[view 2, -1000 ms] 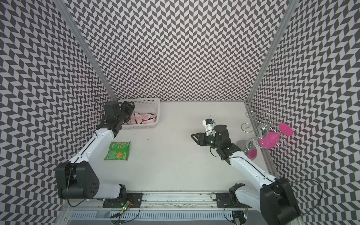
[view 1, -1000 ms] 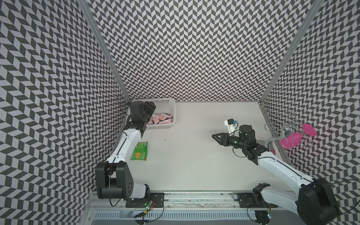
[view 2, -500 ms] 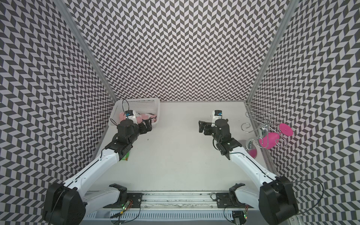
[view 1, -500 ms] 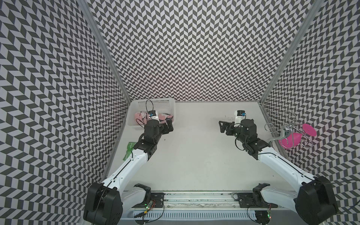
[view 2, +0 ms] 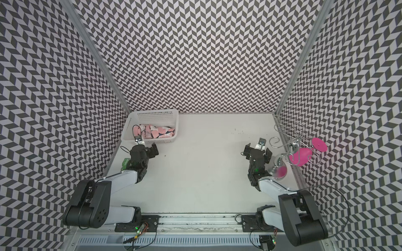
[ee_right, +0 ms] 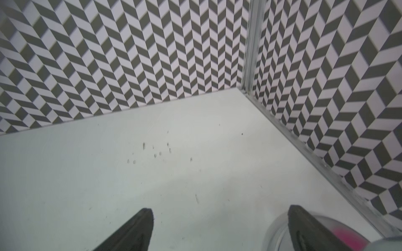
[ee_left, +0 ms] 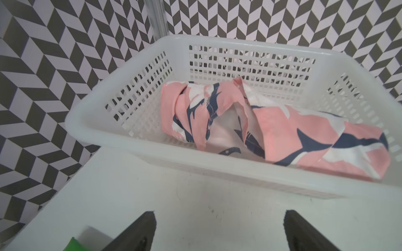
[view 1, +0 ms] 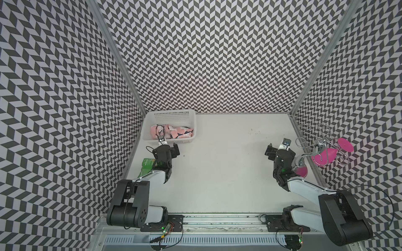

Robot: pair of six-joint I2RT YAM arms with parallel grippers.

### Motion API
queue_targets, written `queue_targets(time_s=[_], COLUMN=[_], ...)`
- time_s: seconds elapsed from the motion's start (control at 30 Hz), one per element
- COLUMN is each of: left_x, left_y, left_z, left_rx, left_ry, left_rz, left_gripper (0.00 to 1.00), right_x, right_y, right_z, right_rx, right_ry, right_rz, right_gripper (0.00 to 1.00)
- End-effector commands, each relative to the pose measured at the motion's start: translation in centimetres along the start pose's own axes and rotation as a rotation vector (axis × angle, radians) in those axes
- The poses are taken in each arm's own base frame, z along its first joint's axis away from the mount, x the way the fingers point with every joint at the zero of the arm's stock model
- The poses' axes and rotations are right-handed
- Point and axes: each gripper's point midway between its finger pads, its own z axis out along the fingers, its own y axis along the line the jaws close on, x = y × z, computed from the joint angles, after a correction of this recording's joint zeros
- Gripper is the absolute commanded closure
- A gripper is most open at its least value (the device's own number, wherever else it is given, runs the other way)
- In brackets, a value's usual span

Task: Roll up the shorts
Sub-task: Reset both arms

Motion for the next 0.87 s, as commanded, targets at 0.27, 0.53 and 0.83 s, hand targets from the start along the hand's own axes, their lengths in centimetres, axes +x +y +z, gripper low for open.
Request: queue_targets(time_s=[0.27,0.53,0.83], left_x=[-2.7,-2.7,-2.9], left_y=[-0.3,-0.4,-0.3], left_z=[-1.1,-1.2,-1.6], left_rx=[0.120,0.131,0.121], left_ry=[-0.296,-0.297,-0.317], left_rz=[0.018,0.017,0.019], left_gripper=[0.01,0.00,0.00], right_x=[-3.0,-2.1,-2.2], right_y=[1.8,1.9,1.9], right_z=[-2.2,-0.4,0.1], right_rx=[-0.243,-0.178,-0.185], right_ry=[-0.361,-0.291,-0.288], right_rz=[-0.001,-0.019,-0.009], right_gripper=[0.00,0.01,0.01])
